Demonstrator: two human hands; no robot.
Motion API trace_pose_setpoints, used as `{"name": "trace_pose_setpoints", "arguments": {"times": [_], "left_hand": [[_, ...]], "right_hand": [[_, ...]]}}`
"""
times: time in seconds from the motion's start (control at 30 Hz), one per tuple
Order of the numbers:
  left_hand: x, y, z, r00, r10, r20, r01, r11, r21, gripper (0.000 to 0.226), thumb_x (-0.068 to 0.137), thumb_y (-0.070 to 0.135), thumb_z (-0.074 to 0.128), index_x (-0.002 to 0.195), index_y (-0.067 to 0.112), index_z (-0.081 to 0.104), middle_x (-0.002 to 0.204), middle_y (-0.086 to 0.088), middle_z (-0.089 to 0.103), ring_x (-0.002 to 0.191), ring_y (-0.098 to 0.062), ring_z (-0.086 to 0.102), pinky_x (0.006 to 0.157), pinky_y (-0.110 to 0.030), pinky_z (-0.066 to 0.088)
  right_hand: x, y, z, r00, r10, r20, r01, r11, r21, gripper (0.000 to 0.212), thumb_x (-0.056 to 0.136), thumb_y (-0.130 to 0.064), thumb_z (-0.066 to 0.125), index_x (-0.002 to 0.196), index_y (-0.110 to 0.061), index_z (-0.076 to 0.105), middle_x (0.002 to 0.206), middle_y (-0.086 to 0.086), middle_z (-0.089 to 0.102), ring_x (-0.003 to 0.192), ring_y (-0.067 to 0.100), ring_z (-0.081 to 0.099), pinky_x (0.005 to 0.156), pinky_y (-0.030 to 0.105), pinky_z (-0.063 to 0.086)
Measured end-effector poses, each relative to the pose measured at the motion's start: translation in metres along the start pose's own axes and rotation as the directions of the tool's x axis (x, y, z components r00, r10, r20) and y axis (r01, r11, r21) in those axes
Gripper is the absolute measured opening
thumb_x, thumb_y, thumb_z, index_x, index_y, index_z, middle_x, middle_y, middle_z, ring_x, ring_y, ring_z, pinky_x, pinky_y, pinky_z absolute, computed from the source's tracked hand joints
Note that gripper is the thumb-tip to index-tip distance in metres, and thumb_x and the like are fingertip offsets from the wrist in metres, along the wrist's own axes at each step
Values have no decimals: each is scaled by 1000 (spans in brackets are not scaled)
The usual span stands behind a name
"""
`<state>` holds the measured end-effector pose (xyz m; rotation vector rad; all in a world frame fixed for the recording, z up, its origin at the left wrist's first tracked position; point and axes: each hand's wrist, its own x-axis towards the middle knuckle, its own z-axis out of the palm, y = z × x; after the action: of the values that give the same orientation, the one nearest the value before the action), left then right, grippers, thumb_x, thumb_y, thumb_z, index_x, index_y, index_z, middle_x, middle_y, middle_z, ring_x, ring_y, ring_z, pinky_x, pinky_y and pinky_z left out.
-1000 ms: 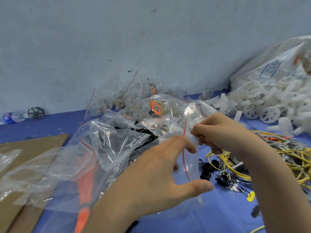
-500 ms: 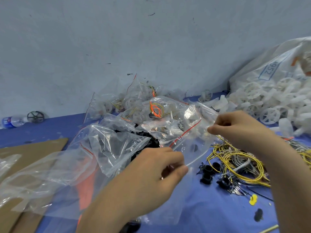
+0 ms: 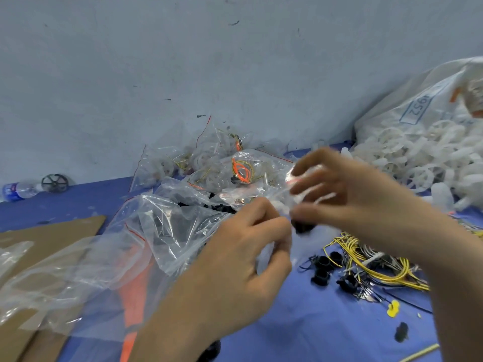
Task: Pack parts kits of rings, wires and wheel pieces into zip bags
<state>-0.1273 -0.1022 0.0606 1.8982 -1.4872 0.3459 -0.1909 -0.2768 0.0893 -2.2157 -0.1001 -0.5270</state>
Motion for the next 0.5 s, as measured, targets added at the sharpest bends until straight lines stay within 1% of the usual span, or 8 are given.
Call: {"name": "trace_pose_setpoints", "arguments": {"times": [0.07,0.13,0.2,0.23,0.3,0.33,0.4,0.5], "left_hand": [[-1,-3,-10,998,2,-67,-1,1000,13,14,85,23,44,73,19,51,83,7,48,77,-6,49,70,-12,35],[-5,-10,-22,987,-13,-161,20,999,42,16,85,22,44,71,15,50,82,7,48,78,-9,51,70,-12,36],[-9,-20,-35,962,-57,-268,74,996,56,16,83,23,44,70,15,49,81,8,47,77,-10,51,69,-12,35],[-11,-26,-41,944,-91,-316,111,993,48,17,82,24,44,69,16,48,79,8,46,76,-10,50,69,-12,34],[-15,-38,-48,908,-159,-387,183,983,24,18,80,27,42,66,16,46,76,5,45,73,-11,48,68,-14,33],[-17,-43,-51,892,-191,-409,216,976,16,20,79,28,41,65,15,46,74,4,45,72,-12,47,66,-15,33],[-21,-53,-55,870,-240,-430,265,964,-1,23,77,32,41,65,14,47,73,2,46,70,-12,47,65,-15,33],[-25,-62,-61,854,-270,-445,289,957,-26,26,76,35,41,63,14,47,72,0,48,69,-14,47,63,-15,33]], "right_hand": [[7,-3,-6,925,-97,-367,145,984,106,25,73,-38,78,87,-25,62,82,-4,73,75,10,69,72,23,56],[23,6,-9,722,-57,-689,304,922,242,3,79,-22,65,78,-21,63,72,-2,73,68,13,70,66,22,55],[54,32,4,589,83,-804,277,913,298,6,79,-18,58,75,-21,60,65,-1,70,63,13,68,62,24,54],[73,48,17,602,120,-790,159,951,266,5,80,-16,59,76,-19,60,67,-2,69,64,13,66,64,26,52],[107,87,55,761,167,-627,-147,986,84,5,82,-10,61,85,-13,64,83,4,70,77,18,64,75,29,48],[120,108,78,839,185,-512,-233,972,-32,13,83,-6,60,94,-10,65,95,8,70,89,22,64,82,30,47],[136,145,115,944,138,-301,-208,955,-213,36,82,1,56,117,-10,61,120,12,61,109,29,57,90,31,42],[153,184,138,986,115,-118,-147,935,-323,57,88,-7,54,142,-18,39,150,4,33,125,25,45,97,27,34]]}}
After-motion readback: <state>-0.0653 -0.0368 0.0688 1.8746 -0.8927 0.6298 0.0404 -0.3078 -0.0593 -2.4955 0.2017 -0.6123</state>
